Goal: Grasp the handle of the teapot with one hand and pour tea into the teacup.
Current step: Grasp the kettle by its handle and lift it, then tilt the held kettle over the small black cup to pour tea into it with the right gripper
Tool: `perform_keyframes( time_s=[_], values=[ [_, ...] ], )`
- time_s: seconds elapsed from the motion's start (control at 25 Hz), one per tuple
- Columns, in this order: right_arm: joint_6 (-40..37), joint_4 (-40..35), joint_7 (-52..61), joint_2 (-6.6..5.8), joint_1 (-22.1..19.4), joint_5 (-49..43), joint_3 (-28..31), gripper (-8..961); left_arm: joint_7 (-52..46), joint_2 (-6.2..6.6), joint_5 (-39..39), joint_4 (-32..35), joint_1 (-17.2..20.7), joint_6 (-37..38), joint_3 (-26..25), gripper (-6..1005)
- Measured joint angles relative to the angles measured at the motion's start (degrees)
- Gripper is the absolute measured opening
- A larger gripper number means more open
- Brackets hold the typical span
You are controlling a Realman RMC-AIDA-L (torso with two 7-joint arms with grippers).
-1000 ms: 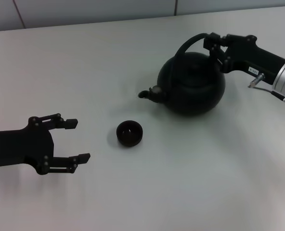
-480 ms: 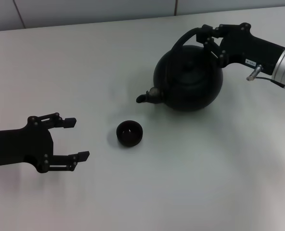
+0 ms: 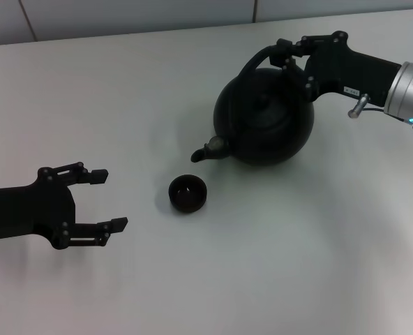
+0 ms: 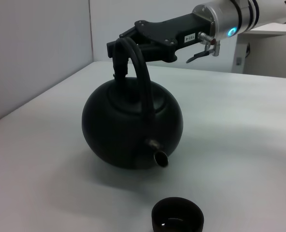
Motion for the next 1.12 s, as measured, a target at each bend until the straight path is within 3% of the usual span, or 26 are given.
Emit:
perform_keyframes(
  time_s=[1.12],
  values=[
    [0.96, -5.66, -0.01, 0.17, 1.05, 0.30, -7.67, 148, -0.23, 0.17, 0.28, 0.00, -0.09, -0.47, -0.55, 870]
  ],
)
